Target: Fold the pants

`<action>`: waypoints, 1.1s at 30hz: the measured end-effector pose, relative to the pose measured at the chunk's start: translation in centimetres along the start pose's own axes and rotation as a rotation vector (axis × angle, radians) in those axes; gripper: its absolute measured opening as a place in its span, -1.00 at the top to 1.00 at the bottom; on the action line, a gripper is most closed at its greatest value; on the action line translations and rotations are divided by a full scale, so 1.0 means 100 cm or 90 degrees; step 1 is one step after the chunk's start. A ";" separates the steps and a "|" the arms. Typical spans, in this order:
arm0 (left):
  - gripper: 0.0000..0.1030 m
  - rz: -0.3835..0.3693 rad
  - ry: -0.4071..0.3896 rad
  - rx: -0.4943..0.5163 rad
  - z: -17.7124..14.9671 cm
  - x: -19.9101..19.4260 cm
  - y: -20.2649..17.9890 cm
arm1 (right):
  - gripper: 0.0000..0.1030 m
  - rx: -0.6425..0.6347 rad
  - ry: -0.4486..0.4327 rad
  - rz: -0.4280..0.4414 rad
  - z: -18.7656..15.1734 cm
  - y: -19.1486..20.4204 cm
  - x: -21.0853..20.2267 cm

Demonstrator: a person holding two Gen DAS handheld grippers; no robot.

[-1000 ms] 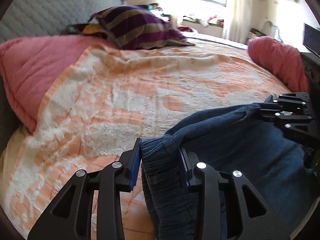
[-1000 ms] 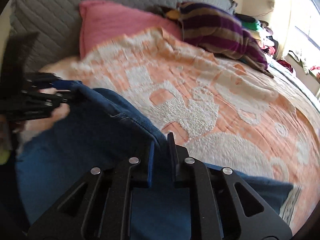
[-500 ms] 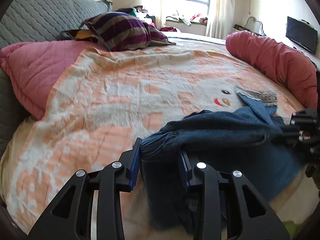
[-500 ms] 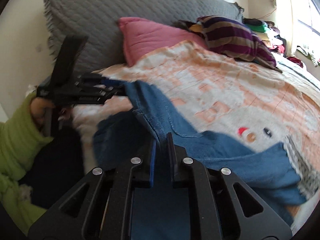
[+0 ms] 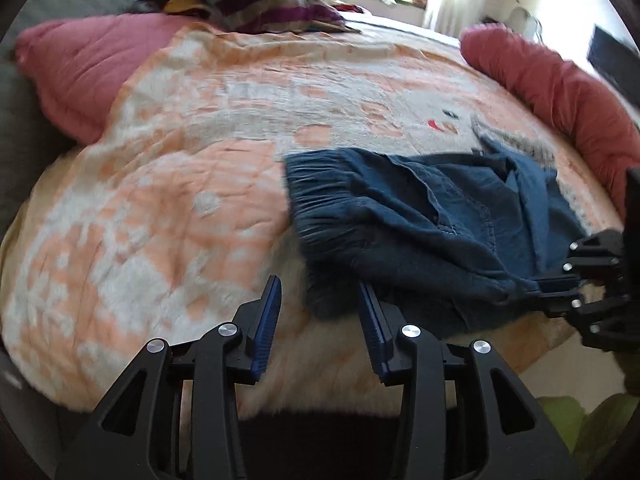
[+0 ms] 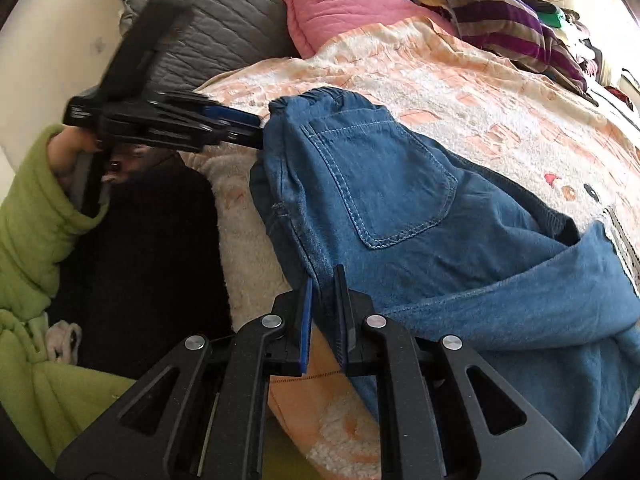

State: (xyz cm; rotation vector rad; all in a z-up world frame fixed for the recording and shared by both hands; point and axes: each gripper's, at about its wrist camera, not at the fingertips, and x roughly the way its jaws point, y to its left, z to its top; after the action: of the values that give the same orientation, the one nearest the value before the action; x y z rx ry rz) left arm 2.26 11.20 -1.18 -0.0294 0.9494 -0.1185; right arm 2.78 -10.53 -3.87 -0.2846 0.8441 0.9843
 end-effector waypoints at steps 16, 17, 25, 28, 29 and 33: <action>0.32 0.003 0.007 0.035 0.016 0.030 -0.057 | 0.41 0.035 -0.078 0.005 0.008 -0.004 -0.037; 0.32 0.004 0.007 0.038 0.015 0.028 -0.056 | 0.38 0.044 -0.071 -0.007 0.012 -0.008 -0.030; 0.29 -0.011 -0.005 0.027 0.010 0.026 -0.052 | 0.35 0.117 0.036 -0.017 0.003 -0.024 0.020; 0.29 -0.012 -0.023 0.012 0.011 0.020 -0.052 | 0.32 0.129 -0.008 -0.011 0.005 -0.031 -0.005; 0.29 -0.017 -0.036 0.003 0.012 0.014 -0.052 | 0.28 0.128 -0.031 -0.027 0.006 -0.035 -0.020; 0.11 -0.023 -0.082 -0.017 0.018 -0.011 -0.057 | 0.04 0.146 -0.078 -0.092 0.012 -0.068 -0.062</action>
State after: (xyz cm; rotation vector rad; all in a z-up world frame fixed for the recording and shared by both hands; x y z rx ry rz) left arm 2.57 5.61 1.17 -0.0776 0.8217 -0.1354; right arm 7.26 -17.37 0.52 -0.0865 0.8039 0.7553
